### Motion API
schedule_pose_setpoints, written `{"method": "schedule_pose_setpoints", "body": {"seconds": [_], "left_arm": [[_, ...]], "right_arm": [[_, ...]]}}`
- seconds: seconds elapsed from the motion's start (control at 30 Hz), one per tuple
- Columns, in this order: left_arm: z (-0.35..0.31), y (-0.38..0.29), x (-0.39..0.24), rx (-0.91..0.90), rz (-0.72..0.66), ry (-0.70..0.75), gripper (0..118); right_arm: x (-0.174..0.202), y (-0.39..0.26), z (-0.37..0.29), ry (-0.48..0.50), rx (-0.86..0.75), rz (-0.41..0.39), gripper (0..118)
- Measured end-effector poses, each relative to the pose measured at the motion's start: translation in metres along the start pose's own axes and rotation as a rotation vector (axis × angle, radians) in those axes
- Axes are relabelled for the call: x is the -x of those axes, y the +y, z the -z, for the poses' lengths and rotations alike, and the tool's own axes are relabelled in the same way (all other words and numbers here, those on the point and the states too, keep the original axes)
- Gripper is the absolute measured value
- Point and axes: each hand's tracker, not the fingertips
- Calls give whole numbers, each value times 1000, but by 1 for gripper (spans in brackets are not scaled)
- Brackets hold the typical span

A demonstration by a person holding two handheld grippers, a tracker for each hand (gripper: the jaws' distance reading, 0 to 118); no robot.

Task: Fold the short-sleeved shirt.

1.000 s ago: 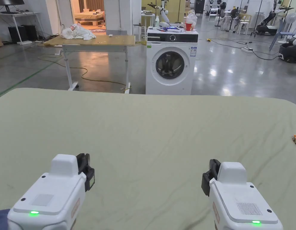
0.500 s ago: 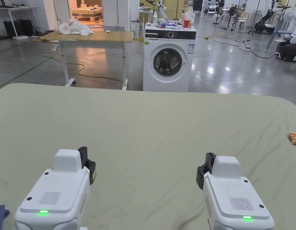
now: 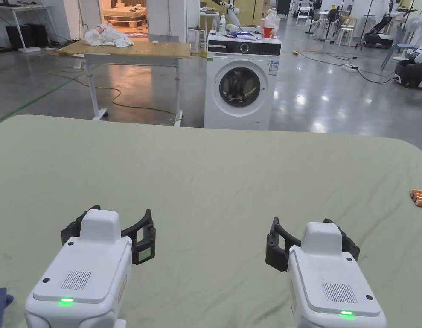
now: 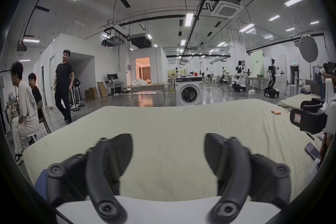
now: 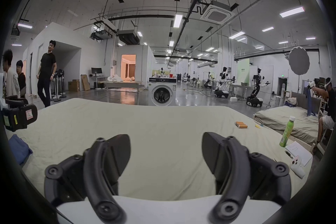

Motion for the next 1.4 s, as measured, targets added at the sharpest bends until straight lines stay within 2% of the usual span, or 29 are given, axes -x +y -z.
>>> {"method": "schedule_pose_setpoints", "body": {"seconds": [0.03, 0.07, 0.13, 0.33, 0.47, 0.6, 1.03, 1.23, 1.4], "left_arm": [[-1, 0, 2, -5, 3, -5, 92], [-2, 1, 1, -16, 5, -14, 97], [-5, 2, -2, -35, 6, -12, 98], [-7, 8, 1, -51, -7, -10, 99], [-6, 10, 4, -47, -38, 3, 105], [-4, 7, 4, -39, -27, 32, 105], [-2, 10, 13, -27, -10, 53, 105], [-1, 8, 16, -9, -10, 55, 105], [0, 7, 17, 3, -9, 46, 105]], "right_arm": [[0, 0, 0, 0, 3, 0, 92], [0, 0, 0, -3, 2, -3, 97], [-1, 0, 0, -10, -9, -13, 101], [-7, 2, 2, 44, -8, 29, 104], [-2, 3, 2, 29, -1, -1, 104], [-2, 5, 3, 67, -4, 50, 104], [-2, 14, 14, -24, 47, 88, 104], [-7, 17, 21, -34, 124, 149, 104], [-12, 18, 23, -31, 202, 269, 104]]}}
